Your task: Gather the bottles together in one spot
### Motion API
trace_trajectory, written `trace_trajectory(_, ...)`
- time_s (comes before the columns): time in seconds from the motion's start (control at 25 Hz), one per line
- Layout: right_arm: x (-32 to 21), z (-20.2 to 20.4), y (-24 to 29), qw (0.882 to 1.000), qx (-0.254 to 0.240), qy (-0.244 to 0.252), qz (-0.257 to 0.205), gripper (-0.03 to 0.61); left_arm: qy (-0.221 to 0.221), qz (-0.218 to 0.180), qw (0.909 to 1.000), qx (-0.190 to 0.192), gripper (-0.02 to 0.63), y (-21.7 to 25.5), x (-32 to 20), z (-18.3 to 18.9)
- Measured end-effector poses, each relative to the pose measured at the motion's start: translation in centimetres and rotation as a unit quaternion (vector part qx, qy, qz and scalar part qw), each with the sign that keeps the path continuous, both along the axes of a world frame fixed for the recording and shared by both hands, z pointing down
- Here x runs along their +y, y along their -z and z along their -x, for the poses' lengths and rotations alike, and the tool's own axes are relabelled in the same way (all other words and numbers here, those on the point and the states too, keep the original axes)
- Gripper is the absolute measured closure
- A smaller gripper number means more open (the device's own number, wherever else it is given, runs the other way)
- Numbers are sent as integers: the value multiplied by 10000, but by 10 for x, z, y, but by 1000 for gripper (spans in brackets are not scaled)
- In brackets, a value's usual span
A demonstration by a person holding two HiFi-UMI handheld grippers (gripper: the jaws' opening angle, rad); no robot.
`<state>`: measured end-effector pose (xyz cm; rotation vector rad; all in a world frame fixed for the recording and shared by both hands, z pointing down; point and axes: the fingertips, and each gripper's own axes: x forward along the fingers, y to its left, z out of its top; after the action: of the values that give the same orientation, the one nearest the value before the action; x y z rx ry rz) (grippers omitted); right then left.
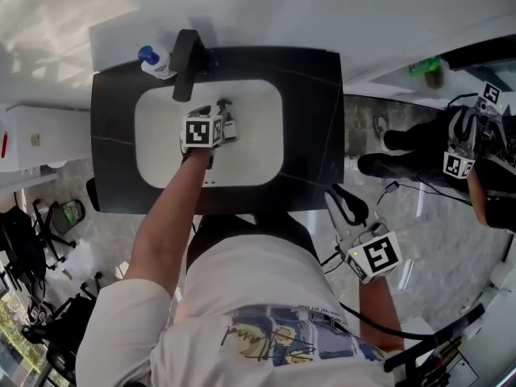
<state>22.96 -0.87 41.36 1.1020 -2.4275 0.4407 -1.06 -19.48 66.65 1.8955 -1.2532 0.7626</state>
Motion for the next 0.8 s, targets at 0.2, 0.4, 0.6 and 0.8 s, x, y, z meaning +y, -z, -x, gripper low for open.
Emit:
trace_trajectory(0.2,-15,-9,-9,9999,38,36,113,515,144,696,9973,161,411,-34,-14,-7)
trace_trajectory(0.4,-21,-4,-16,9996,38,51,285,515,235,1139,9932,109,408,-58,-18,0)
trace_trajectory(0.6,-22,-9,-22,9992,51,30,401,515,237,1424,9895,57,397,-73,-21,-3)
trace_trajectory(0.8,-26,-13,-22,9990,81,-20,437,515,231,1713,9849,-50,396,-82,-22,-4)
